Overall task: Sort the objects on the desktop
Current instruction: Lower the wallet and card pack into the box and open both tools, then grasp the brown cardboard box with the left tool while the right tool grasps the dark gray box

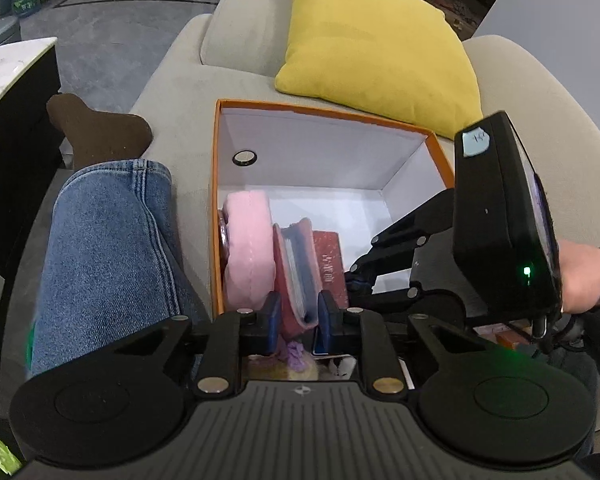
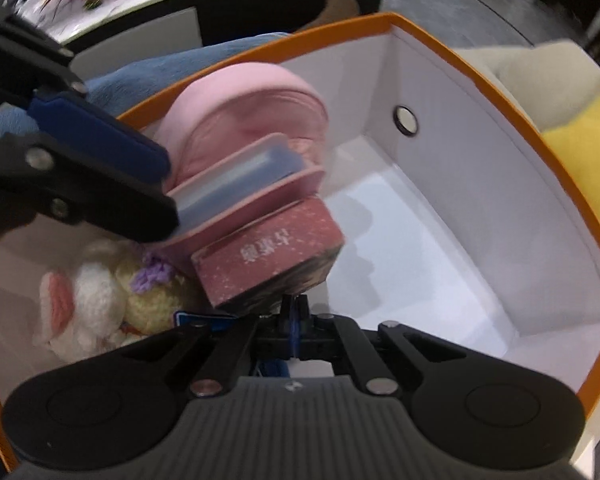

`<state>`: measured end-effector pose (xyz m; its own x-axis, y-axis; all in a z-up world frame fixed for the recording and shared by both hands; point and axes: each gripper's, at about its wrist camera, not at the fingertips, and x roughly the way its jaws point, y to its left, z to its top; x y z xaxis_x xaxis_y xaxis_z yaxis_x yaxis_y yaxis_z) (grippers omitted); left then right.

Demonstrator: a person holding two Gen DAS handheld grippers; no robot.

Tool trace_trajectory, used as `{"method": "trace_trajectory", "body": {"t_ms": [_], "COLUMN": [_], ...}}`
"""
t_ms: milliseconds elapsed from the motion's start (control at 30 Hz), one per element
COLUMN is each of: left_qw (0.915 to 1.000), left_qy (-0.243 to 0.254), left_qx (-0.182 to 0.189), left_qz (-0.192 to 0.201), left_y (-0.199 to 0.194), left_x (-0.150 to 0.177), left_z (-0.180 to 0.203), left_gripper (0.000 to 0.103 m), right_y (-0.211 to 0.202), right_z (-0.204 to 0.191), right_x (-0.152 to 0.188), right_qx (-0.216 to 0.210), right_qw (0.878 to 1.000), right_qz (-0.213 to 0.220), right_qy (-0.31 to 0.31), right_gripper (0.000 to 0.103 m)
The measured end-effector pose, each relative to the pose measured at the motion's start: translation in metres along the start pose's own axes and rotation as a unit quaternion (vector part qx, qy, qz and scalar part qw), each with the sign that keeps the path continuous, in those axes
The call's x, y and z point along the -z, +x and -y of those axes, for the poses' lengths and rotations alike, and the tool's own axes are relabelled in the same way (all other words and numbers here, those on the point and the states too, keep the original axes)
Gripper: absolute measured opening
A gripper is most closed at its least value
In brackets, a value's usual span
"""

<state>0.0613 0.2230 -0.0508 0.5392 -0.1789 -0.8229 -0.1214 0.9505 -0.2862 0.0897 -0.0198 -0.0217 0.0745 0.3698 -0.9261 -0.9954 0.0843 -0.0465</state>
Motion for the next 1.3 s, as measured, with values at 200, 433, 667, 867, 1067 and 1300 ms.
{"method": "trace_trajectory", "body": {"t_ms": [200, 433, 667, 867, 1067, 1300], "left_qw": [1.0, 0.9988, 0.996, 0.9905, 0.9812, 0.9659], "left_qy": [0.003, 0.015, 0.063, 0.121, 0.185, 0.255], "left_qx": [-0.003, 0.0, 0.008, 0.028, 0.043, 0.043], "left_qz": [0.009, 0.046, 0.063, 0.06, 0.034, -0.01], "left_y": [-0.008, -0.031, -0.044, -0.037, 0.001, 0.065], "left_x": [0.002, 0.004, 0.003, -0.007, -0.023, -0.046], "left_z": [0.004, 0.019, 0.062, 0.115, 0.171, 0.23], "left_gripper": [0.022, 0.022, 0.022, 0.023, 0.03, 0.058], "right_y": [-0.002, -0.03, -0.096, -0.142, -0.17, -0.174], "right_z": [0.005, 0.005, 0.003, 0.011, 0.042, 0.096], "right_x": [0.004, 0.019, 0.064, 0.115, 0.181, 0.235], "right_qx": [0.006, 0.048, 0.073, 0.094, 0.149, 0.172], "right_qw": [1.0, 0.998, 0.981, 0.955, 0.934, 0.927], "right_qz": [-0.01, 0.016, 0.117, 0.162, 0.142, 0.082], "right_qy": [0.007, 0.049, 0.136, 0.229, 0.293, 0.324], "right_gripper": [0.0, 0.008, 0.008, 0.008, 0.009, 0.012]}}
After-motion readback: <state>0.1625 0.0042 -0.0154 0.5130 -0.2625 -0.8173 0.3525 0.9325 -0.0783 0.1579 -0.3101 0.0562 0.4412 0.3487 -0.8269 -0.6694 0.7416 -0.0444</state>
